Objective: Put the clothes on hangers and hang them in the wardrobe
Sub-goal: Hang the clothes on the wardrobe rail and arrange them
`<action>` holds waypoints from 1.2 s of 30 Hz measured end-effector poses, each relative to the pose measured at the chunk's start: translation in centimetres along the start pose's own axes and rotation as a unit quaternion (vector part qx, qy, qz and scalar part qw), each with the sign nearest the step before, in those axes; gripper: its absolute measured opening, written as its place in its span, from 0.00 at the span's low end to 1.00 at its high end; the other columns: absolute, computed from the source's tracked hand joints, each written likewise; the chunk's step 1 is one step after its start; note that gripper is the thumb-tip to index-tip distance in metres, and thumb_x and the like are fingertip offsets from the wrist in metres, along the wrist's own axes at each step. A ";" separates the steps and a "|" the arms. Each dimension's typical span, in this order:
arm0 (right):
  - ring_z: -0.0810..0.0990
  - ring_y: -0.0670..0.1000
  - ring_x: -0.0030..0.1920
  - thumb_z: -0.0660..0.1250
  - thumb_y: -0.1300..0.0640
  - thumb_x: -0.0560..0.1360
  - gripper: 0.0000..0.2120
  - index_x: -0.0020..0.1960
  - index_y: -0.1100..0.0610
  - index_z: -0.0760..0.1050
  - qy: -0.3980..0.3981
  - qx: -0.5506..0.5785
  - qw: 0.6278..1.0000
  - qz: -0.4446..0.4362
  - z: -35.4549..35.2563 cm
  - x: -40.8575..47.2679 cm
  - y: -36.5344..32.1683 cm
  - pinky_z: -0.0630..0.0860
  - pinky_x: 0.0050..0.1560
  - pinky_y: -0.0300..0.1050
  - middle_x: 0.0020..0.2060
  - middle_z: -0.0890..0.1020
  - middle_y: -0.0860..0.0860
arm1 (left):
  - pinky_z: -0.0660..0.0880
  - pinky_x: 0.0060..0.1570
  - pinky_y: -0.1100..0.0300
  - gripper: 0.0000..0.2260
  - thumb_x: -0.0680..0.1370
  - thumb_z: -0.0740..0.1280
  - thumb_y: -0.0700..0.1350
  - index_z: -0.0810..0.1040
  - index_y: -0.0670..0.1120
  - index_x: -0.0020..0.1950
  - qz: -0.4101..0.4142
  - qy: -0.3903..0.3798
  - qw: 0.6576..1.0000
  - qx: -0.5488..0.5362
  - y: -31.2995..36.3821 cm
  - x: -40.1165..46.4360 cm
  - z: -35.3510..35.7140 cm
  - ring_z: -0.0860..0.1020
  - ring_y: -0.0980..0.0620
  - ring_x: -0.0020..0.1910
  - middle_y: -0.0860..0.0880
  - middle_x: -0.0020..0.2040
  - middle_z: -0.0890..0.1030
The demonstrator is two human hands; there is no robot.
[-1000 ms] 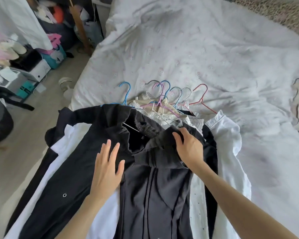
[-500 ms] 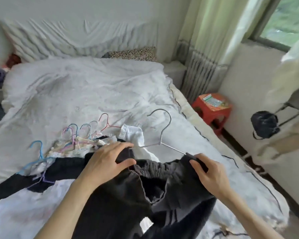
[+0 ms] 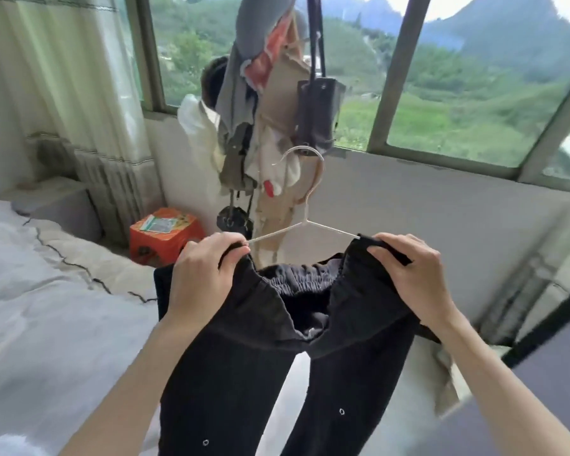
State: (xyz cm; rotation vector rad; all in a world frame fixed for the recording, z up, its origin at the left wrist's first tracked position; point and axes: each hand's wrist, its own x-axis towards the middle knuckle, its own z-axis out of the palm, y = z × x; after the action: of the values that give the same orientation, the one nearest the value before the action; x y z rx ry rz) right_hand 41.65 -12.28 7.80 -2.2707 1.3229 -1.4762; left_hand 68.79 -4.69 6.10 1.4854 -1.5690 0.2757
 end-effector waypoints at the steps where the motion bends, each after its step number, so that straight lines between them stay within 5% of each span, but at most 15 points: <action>1: 0.78 0.48 0.44 0.69 0.55 0.71 0.08 0.47 0.58 0.82 0.027 -0.022 0.999 0.010 -2.3 0.2 1.1 0.72 0.52 0.46 0.40 0.80 0.44 | 0.71 0.43 0.58 0.14 0.76 0.60 0.52 0.80 0.45 0.47 0.022 -0.003 0.999 -0.025 1.7 1.5 1.8 0.73 0.55 0.40 0.50 0.44 0.83; 6: 0.78 0.55 0.45 0.66 0.56 0.75 0.07 0.49 0.59 0.79 0.093 -0.125 0.986 0.058 -11.9 -0.9 6.2 0.74 0.50 0.50 0.43 0.78 0.45 | 0.63 0.42 0.65 0.06 0.76 0.67 0.48 0.80 0.46 0.47 0.073 -0.043 0.988 -0.127 10.3 6.5 9.2 0.70 0.54 0.36 0.52 0.43 0.83; 10: 0.74 0.39 0.44 0.69 0.56 0.73 0.07 0.49 0.56 0.82 0.163 -0.162 0.964 0.132 -16.9 -4.0 7.8 0.66 0.53 0.30 0.45 0.83 0.47 | 0.66 0.45 0.59 0.03 0.76 0.68 0.45 0.80 0.48 0.47 0.088 -0.122 0.964 -0.218 14.8 7.5 14.6 0.71 0.49 0.39 0.54 0.43 0.82; 14: 0.73 0.40 0.43 0.63 0.46 0.73 0.14 0.48 0.54 0.81 0.192 -0.281 0.931 0.135 -20.0 -7.4 7.5 0.65 0.48 0.34 0.42 0.79 0.40 | 0.62 0.45 0.63 0.04 0.77 0.65 0.45 0.80 0.50 0.48 0.086 -0.201 0.923 -0.318 18.8 6.9 19.4 0.69 0.49 0.45 0.59 0.39 0.79; 18: 0.74 0.47 0.39 0.60 0.45 0.73 0.16 0.44 0.57 0.77 0.235 -0.358 0.875 0.227 -22.7 -12.1 7.1 0.67 0.38 0.36 0.37 0.79 0.46 | 0.62 0.51 0.61 0.03 0.77 0.66 0.46 0.79 0.52 0.46 0.132 -0.278 0.871 -0.382 24.0 5.3 22.9 0.65 0.52 0.47 0.60 0.37 0.78; 22: 0.73 0.45 0.40 0.59 0.46 0.74 0.16 0.43 0.58 0.76 0.254 -0.387 0.830 0.311 -25.0 -17.1 5.4 0.65 0.38 0.28 0.36 0.77 0.45 | 0.60 0.55 0.58 0.05 0.76 0.66 0.47 0.80 0.47 0.46 0.231 -0.315 0.822 -0.413 29.6 2.9 25.0 0.70 0.58 0.45 0.57 0.41 0.79; 27: 0.78 0.52 0.42 0.60 0.44 0.75 0.12 0.39 0.50 0.74 0.185 -0.250 0.802 0.510 -30.0 -22.3 4.7 0.74 0.52 0.55 0.35 0.79 0.48 | 0.70 0.54 0.47 0.06 0.77 0.67 0.43 0.81 0.43 0.50 0.300 -0.358 0.790 -0.398 36.5 -1.5 27.7 0.76 0.46 0.47 0.49 0.46 0.81; 31: 0.72 0.49 0.36 0.61 0.47 0.75 0.15 0.32 0.51 0.69 0.250 -0.241 0.741 0.574 -33.4 -24.8 4.9 0.71 0.44 0.50 0.28 0.71 0.45 | 0.69 0.52 0.56 0.09 0.79 0.62 0.41 0.79 0.43 0.56 0.307 -0.408 0.764 -0.395 42.6 -5.8 29.4 0.77 0.44 0.51 0.47 0.51 0.80; 36: 0.64 0.48 0.34 0.60 0.51 0.78 0.14 0.38 0.58 0.64 0.306 -0.173 0.677 0.647 -37.5 -29.3 6.6 0.58 0.37 0.44 0.31 0.63 0.50 | 0.65 0.54 0.64 0.14 0.80 0.58 0.42 0.73 0.46 0.66 0.330 -0.502 0.690 -0.405 49.3 -10.7 31.2 0.73 0.48 0.60 0.48 0.61 0.76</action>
State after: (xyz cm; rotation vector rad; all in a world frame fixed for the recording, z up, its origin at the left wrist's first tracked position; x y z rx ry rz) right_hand 4.03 17.24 3.70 -0.2568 2.6279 -1.3161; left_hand 9.71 -7.42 1.86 0.2082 -2.5560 -0.9217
